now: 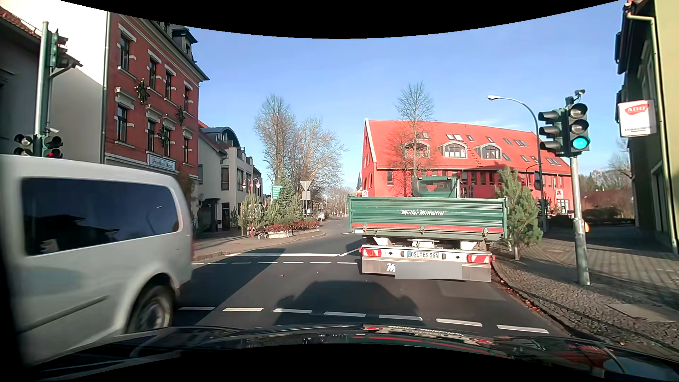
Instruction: Follow the waypoints while adhering to traffic rules and regulations
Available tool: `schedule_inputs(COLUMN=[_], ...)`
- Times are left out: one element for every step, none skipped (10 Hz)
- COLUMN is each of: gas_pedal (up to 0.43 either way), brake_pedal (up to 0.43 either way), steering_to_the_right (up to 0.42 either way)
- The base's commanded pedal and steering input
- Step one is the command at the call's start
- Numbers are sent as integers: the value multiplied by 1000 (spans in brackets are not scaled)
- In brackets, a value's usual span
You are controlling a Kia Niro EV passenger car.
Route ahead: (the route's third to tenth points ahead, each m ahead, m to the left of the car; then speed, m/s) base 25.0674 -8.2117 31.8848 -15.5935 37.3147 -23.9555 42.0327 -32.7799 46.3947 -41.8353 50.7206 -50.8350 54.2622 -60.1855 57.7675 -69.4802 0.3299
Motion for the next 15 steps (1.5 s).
schedule_inputs(gas_pedal=[0,0,0,0,79,118,130,130,130,130,130,138,197,209,209], brake_pedal=[12,0,0,0,0,0,0,0,0,0,0,0,0,0,0], steering_to_the_right=[69,69,69,69,69,69,69,69,69,69,70,71,73,73,74])
